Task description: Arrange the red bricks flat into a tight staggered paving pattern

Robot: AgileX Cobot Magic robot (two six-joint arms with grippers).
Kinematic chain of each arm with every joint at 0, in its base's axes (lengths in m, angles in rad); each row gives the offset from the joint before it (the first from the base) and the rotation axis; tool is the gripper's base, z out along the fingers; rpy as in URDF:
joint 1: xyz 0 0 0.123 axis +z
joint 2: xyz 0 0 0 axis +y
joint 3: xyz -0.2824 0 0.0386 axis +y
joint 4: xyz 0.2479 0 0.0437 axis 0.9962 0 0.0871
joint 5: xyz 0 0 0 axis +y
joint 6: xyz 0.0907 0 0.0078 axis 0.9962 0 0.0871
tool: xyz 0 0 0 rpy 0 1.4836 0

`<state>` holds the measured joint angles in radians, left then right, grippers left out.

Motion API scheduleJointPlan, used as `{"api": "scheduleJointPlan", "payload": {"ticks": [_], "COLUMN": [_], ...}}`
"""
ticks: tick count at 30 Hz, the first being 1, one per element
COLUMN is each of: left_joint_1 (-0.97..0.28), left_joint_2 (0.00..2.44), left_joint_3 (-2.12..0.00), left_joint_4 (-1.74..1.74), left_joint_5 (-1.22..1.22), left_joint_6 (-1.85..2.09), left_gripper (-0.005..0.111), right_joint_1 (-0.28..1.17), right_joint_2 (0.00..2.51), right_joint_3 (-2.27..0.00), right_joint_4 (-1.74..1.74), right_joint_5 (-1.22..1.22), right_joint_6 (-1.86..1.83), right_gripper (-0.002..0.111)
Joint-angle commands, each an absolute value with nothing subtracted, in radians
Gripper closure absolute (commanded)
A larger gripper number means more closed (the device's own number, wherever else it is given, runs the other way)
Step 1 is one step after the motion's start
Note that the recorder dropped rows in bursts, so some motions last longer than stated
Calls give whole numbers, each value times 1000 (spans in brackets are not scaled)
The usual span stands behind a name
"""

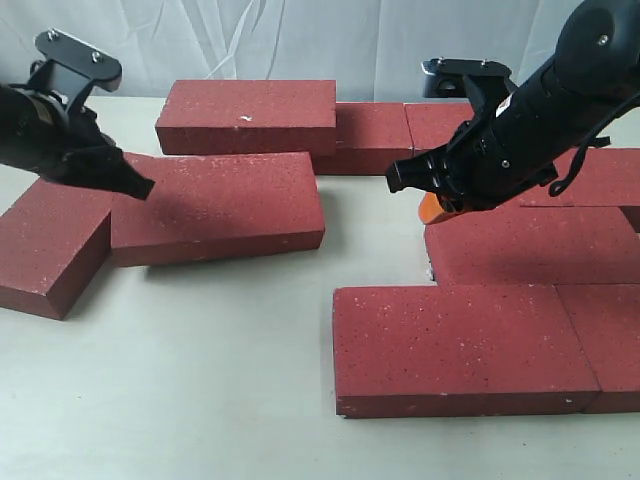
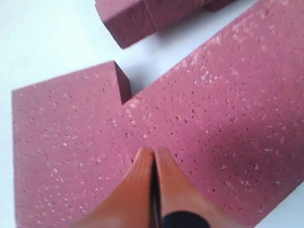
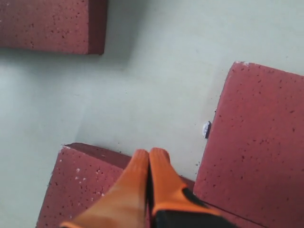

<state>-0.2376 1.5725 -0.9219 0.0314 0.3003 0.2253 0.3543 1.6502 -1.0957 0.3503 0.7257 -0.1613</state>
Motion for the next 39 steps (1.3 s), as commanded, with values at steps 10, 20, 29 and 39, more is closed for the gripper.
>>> {"api": "scheduleJointPlan", "payload": {"ticks": [10, 20, 29, 39], "left_joint_1": [-162, -166, -263, -302], "left_joint_2": [1628, 1740, 1740, 1722], "left_joint_3": [-934, -934, -934, -936], "left_joint_4": [106, -15, -15, -9], "left_joint_5": [307, 216, 153, 185], "left_joint_6": [107, 111, 120, 179], "left_gripper": [107, 107, 107, 107], "right_joint_1": [350, 350, 350, 350], "right_joint_2": [1650, 1650, 1650, 1650], "right_joint_3": [-1101, -1101, -1101, -1101], "right_joint_4": [342, 342, 342, 340], "right_joint_5": [732, 727, 720, 728], "right_joint_6": [-167, -167, -167, -182], "right_gripper": [109, 109, 109, 109]}}
